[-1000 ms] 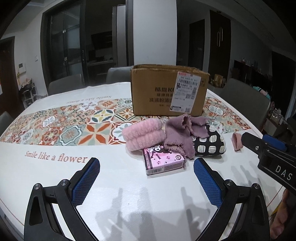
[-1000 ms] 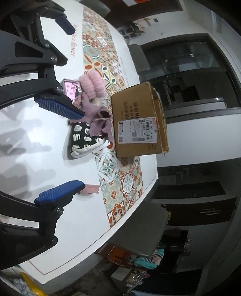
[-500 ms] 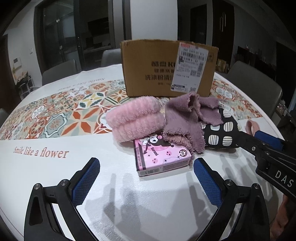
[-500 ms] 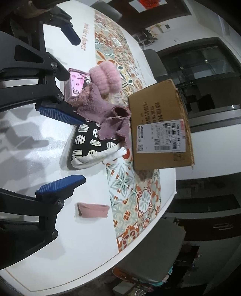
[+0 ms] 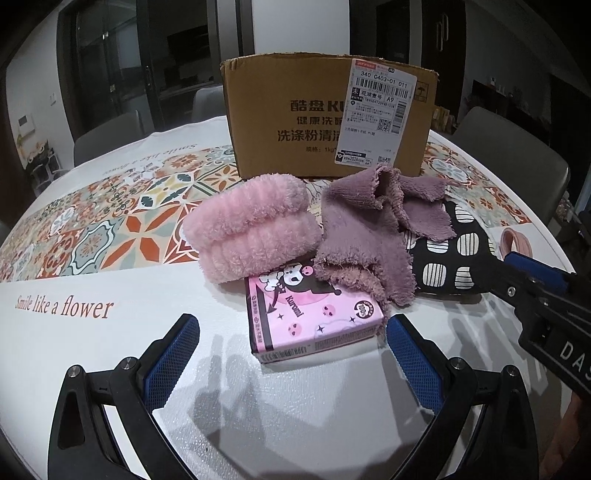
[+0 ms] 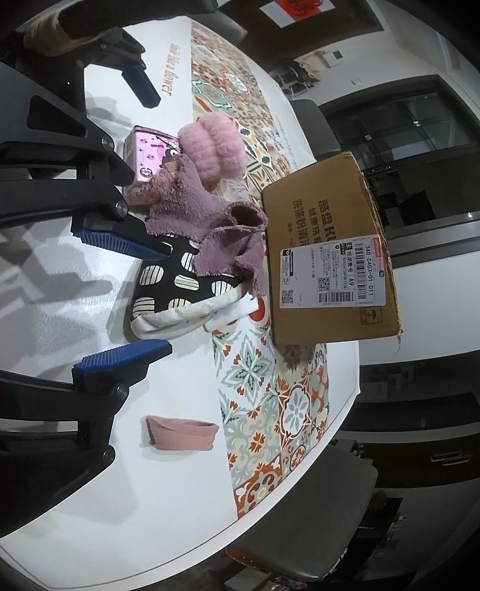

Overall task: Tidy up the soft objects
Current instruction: 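Move the left tool to the pink tissue pack while the right tool approaches the black-and-white pouch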

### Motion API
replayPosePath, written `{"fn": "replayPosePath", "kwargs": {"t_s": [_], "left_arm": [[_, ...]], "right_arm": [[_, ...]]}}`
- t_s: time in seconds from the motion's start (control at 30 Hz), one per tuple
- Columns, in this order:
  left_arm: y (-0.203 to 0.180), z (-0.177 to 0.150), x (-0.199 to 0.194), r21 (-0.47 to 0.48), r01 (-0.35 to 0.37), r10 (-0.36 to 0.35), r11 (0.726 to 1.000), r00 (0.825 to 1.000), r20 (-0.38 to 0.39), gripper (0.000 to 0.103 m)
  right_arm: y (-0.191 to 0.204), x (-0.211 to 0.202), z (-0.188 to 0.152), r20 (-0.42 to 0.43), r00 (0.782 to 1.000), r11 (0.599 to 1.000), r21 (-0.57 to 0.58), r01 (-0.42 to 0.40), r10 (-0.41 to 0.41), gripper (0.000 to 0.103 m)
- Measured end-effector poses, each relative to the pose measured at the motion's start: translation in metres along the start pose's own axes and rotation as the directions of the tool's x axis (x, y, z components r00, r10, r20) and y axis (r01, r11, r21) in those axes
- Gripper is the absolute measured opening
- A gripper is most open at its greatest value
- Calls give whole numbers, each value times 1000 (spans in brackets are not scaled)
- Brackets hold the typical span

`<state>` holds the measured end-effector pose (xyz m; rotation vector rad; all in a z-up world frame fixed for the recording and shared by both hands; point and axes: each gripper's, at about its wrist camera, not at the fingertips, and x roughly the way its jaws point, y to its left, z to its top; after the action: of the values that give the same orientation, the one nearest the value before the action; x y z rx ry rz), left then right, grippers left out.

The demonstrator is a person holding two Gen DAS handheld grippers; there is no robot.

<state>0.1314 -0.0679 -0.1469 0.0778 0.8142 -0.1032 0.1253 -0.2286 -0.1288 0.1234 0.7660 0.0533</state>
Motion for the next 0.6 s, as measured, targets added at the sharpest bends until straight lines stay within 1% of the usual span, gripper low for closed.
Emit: {"fn": "replayPosePath", "kwargs": {"t_s": [0.17, 0.4, 0.6], "left_arm": [[0, 2, 6, -7, 6, -6, 1000, 1000, -12, 103], [9, 2, 7, -26, -7, 6, 1000, 1000, -24, 103], [13, 0, 4, -19, -18, 18, 1000, 1000, -21, 103]], "right_arm": [[1, 4, 0, -10, 1000, 1000, -4, 4, -4, 42], [4, 8, 1, -10, 1000, 1000, -13, 13, -13, 41], [7, 9, 1, -13, 1000, 1000, -18, 12, -12, 41]]}}
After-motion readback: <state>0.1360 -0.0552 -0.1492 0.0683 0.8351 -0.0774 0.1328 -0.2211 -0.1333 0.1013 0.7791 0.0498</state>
